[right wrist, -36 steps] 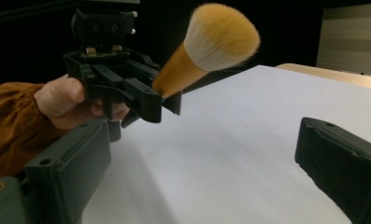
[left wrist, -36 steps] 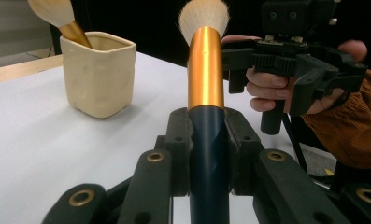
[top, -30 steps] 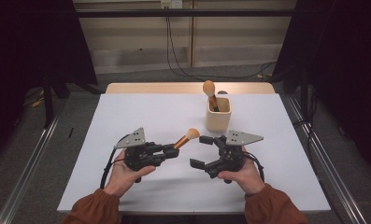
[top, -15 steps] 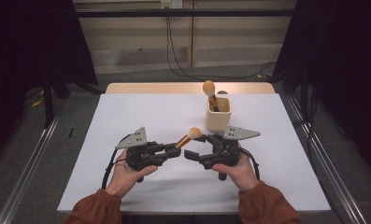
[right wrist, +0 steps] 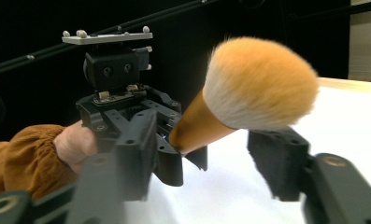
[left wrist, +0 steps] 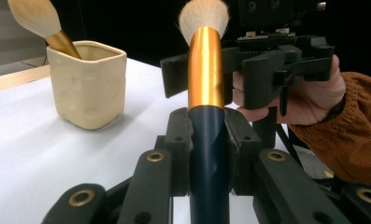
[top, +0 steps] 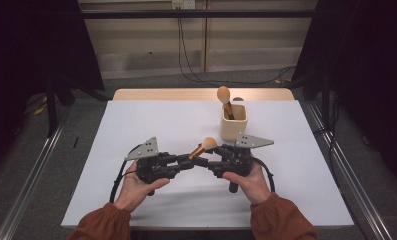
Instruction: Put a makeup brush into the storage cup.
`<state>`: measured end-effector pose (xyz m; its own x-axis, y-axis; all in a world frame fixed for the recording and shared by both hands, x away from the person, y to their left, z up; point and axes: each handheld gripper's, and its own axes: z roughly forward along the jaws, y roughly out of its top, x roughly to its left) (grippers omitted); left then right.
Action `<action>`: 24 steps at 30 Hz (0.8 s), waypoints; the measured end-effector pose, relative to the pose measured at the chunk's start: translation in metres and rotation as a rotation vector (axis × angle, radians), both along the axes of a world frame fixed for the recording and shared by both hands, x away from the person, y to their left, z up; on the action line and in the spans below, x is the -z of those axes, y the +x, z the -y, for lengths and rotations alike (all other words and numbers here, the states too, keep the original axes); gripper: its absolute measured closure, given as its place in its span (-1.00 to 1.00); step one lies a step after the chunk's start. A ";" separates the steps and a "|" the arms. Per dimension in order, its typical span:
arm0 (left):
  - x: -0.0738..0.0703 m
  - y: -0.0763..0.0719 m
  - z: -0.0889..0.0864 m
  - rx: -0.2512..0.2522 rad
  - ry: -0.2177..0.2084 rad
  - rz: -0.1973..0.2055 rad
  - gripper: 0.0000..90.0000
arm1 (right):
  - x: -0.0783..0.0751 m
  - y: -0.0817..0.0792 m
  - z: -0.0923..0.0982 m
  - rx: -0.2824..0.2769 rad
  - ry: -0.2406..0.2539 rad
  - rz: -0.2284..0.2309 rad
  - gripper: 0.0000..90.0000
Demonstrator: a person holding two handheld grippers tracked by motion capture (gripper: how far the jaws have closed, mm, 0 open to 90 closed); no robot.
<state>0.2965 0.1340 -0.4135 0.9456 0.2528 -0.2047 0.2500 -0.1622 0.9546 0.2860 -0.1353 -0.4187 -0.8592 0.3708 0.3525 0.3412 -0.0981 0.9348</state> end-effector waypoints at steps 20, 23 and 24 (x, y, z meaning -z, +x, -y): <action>0.003 -0.001 0.003 0.020 0.020 0.019 0.63 | 0.003 0.004 -0.003 -0.055 0.081 -0.060 0.55; 0.004 0.000 0.003 0.017 0.019 0.016 0.62 | 0.003 0.004 -0.004 -0.060 0.082 -0.064 0.57; 0.004 0.000 0.003 0.017 0.019 0.016 0.62 | 0.003 0.004 -0.004 -0.059 0.083 -0.068 0.57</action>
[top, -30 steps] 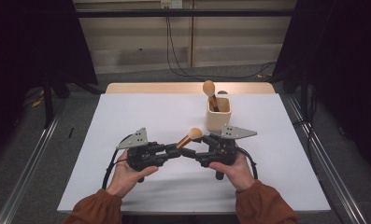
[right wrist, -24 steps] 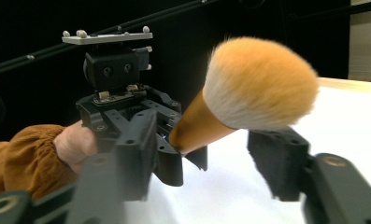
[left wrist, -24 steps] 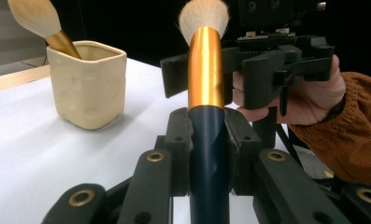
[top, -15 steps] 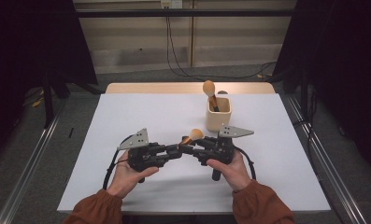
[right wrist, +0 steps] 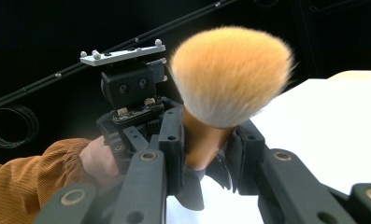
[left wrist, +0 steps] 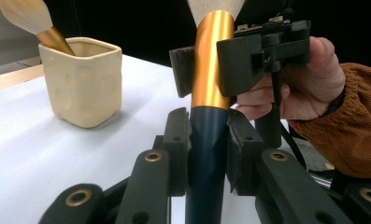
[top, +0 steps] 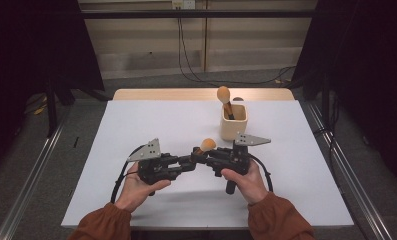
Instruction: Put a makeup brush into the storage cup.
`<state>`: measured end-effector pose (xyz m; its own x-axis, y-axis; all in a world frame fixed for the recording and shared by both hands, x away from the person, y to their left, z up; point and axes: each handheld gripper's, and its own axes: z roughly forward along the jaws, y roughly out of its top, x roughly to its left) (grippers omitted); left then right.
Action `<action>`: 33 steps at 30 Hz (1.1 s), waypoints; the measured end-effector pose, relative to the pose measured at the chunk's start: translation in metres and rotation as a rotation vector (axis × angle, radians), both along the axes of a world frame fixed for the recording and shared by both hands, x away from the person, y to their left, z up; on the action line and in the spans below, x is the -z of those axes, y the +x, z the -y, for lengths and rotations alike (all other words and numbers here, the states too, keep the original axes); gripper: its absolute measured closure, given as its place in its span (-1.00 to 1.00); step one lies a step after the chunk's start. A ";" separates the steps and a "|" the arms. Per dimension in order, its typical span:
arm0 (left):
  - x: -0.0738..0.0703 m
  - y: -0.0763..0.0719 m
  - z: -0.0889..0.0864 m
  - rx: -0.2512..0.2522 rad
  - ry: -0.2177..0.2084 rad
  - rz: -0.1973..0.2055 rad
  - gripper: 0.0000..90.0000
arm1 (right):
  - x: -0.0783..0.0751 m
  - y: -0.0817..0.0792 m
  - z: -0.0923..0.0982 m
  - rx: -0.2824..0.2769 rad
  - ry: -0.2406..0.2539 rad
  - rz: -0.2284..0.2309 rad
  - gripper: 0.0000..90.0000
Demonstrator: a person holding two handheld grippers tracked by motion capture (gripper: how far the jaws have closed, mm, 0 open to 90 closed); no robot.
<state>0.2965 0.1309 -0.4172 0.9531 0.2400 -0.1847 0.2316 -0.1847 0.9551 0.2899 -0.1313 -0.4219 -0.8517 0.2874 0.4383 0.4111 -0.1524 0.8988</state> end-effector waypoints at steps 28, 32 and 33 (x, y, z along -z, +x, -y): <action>0.001 0.000 -0.009 -0.104 0.030 -0.026 -0.21 | -0.005 0.001 0.011 0.014 -0.033 0.007 0.59; 0.002 0.000 -0.012 -0.123 0.038 -0.029 -0.32 | -0.007 0.001 0.013 0.015 -0.058 0.006 0.59; 0.001 0.000 -0.013 -0.128 0.040 -0.027 -0.37 | -0.008 0.001 0.013 0.015 -0.063 0.008 0.59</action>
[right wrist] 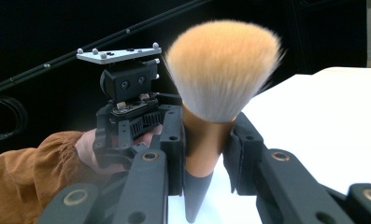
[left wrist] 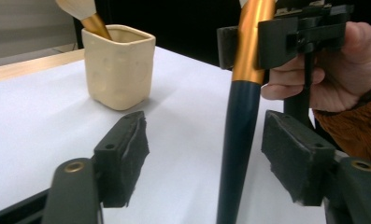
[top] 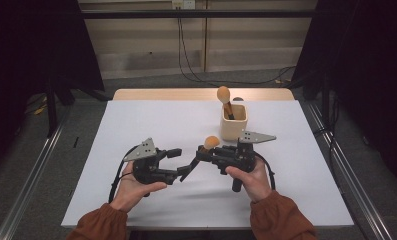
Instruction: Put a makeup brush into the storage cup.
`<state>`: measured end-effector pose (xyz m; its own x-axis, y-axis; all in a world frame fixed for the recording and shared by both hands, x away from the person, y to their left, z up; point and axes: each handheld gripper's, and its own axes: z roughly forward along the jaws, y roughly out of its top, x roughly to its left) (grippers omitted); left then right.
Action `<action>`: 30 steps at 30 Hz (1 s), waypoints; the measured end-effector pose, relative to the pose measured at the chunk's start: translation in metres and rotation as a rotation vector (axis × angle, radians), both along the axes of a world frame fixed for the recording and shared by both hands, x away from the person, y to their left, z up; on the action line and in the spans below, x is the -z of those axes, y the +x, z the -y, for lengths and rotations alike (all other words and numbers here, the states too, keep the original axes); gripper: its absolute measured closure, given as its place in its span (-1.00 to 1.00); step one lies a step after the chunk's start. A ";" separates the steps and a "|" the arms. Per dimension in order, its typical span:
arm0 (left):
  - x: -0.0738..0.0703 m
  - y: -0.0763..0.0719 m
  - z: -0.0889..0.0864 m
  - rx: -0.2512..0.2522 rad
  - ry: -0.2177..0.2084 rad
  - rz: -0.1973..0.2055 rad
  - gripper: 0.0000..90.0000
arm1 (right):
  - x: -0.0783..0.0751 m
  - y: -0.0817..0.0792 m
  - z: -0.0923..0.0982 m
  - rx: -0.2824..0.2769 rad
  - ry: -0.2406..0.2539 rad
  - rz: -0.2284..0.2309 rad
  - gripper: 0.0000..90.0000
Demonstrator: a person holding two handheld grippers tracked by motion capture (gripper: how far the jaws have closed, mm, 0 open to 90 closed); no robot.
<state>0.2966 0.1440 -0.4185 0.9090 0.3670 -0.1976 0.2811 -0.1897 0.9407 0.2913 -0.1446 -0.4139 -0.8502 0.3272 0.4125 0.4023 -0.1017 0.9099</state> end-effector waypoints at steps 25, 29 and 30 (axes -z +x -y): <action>-0.001 -0.002 -0.028 -0.114 0.070 0.009 -0.93 | -0.012 0.006 0.022 0.046 -0.112 0.022 0.60; -0.002 -0.004 -0.033 -0.128 0.065 0.034 -0.93 | -0.018 0.008 0.024 0.060 -0.130 0.035 0.60; -0.002 -0.005 -0.034 -0.133 0.066 0.031 -0.93 | -0.019 0.008 0.025 0.062 -0.139 0.039 0.60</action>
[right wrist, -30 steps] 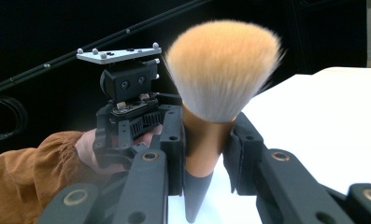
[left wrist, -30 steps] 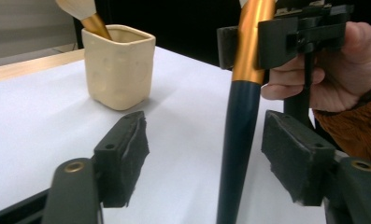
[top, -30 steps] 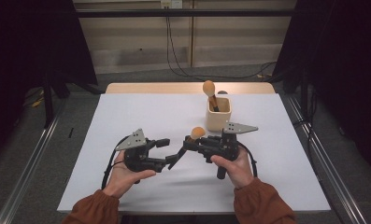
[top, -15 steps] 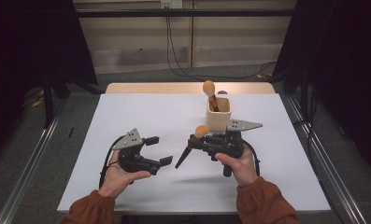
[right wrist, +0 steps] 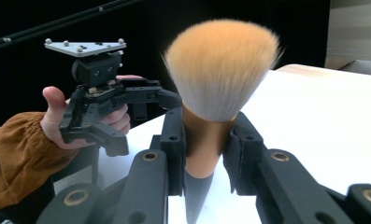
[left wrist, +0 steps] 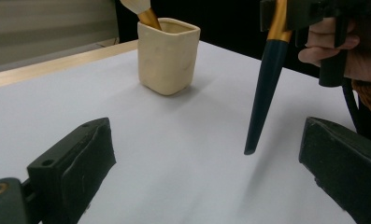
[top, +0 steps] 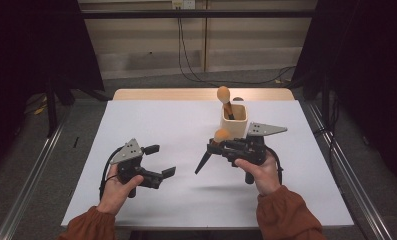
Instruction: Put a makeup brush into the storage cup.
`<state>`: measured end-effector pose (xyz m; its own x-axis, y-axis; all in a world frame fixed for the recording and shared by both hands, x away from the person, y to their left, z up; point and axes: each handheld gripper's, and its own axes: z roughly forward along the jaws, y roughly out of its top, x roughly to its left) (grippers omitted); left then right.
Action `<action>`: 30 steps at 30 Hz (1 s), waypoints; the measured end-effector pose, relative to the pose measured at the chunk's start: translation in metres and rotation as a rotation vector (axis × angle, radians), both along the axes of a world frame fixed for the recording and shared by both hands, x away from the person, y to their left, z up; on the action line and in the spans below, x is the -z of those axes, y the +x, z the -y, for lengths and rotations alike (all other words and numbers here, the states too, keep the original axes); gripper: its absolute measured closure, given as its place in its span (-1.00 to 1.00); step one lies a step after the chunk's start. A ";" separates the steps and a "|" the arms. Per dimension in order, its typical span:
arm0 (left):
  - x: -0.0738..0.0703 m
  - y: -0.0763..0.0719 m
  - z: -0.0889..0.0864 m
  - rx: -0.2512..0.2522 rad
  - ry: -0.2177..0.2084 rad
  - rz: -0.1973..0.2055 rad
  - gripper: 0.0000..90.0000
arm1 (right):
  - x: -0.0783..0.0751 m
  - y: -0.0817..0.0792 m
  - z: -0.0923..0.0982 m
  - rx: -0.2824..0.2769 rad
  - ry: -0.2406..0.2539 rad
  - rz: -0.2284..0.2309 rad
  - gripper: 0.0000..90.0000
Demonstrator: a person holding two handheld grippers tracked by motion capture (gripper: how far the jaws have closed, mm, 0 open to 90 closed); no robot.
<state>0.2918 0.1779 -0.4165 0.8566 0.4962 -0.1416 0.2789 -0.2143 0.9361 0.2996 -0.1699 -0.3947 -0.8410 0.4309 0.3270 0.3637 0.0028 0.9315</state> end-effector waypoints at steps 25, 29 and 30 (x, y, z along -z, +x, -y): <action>0.010 -0.015 -0.050 -0.170 -0.028 0.016 -0.93 | -0.023 0.016 0.040 0.146 -0.075 0.022 0.60; 0.010 -0.015 -0.057 -0.187 -0.039 0.031 -0.95 | -0.028 0.021 0.045 0.177 -0.089 0.024 0.60; 0.010 -0.015 -0.058 -0.190 -0.041 0.034 -0.95 | -0.029 0.022 0.046 0.182 -0.091 0.028 0.60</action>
<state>0.2767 0.2360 -0.4262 0.7528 0.6438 -0.1372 0.2785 -0.1227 0.9526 0.3215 -0.2161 -0.3652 -0.7546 0.6036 0.2574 0.3400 0.0241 0.9401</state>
